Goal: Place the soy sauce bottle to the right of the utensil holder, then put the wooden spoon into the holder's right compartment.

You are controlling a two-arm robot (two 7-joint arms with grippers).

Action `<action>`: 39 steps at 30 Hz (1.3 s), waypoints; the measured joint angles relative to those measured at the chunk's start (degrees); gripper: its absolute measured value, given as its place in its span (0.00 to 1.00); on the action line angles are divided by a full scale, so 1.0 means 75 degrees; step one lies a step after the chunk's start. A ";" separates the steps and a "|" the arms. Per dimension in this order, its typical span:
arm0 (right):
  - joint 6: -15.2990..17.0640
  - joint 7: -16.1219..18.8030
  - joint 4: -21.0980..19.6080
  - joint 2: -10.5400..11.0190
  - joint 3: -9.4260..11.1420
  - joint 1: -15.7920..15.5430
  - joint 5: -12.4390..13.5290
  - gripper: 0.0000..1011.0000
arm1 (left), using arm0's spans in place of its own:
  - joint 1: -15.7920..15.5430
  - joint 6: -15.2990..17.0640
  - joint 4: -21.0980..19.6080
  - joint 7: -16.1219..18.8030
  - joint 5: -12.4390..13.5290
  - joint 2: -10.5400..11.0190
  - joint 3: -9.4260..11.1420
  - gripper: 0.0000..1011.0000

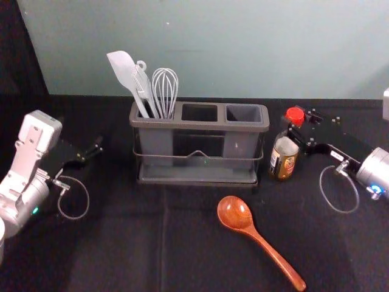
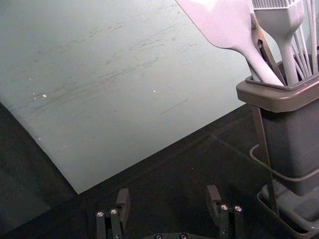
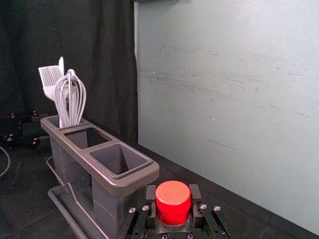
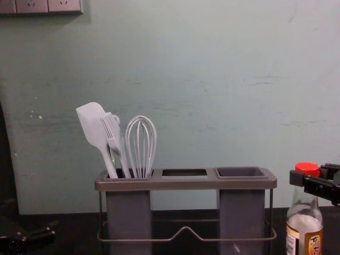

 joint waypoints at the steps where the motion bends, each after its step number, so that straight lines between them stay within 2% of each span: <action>1: 0.0000 0.0000 0.0000 0.0000 0.0000 0.0000 0.0000 0.38 | 0.0000 0.0000 0.0000 0.0000 0.0000 -0.0001 0.0000 0.99; 3: 0.0000 0.0001 -0.0001 0.0002 0.0001 0.0000 0.0003 0.40 | 0.0000 0.0000 0.0000 0.0000 0.0000 0.0000 0.0000 0.99; 7: -0.0002 0.0002 -0.0002 0.0004 0.0001 0.0000 0.0006 0.51 | 0.0000 0.0000 0.0000 0.0000 0.0000 0.0000 -0.0001 0.99; 9: -0.0002 0.0002 -0.0002 0.0005 0.0001 0.0000 0.0007 0.59 | 0.0000 0.0000 0.0000 0.0000 0.0000 0.0000 0.0000 0.99; 11: -0.0002 0.0003 -0.0002 0.0006 0.0001 0.0000 0.0008 0.62 | 0.0000 0.0000 0.0000 0.0000 0.0000 -0.0001 0.0000 0.99; 15: -0.0002 0.0003 -0.0002 0.0009 0.0000 0.0000 0.0011 0.78 | 0.0000 0.0000 0.0000 0.0000 0.0000 0.0000 0.0000 0.99; 17: -0.0002 0.0002 -0.0002 0.0009 0.0000 0.0000 0.0012 0.81 | 0.0000 0.0000 0.0000 0.0000 0.0000 -0.0001 0.0000 0.99; 20: -0.0002 0.0003 -0.0001 0.0009 0.0000 0.0000 0.0013 0.92 | 0.0000 0.0000 0.0000 0.0000 0.0001 0.0000 0.0000 0.99; 23: -0.0002 0.0003 -0.0001 0.0009 0.0000 0.0000 0.0015 0.99 | 0.0001 0.0000 0.0000 0.0000 0.0000 0.0000 0.0000 0.99; 39: -0.0002 0.0003 -0.0001 0.0009 0.0000 0.0000 0.0015 0.99 | 0.0000 0.0000 0.0000 0.0000 0.0000 0.0000 0.0000 0.99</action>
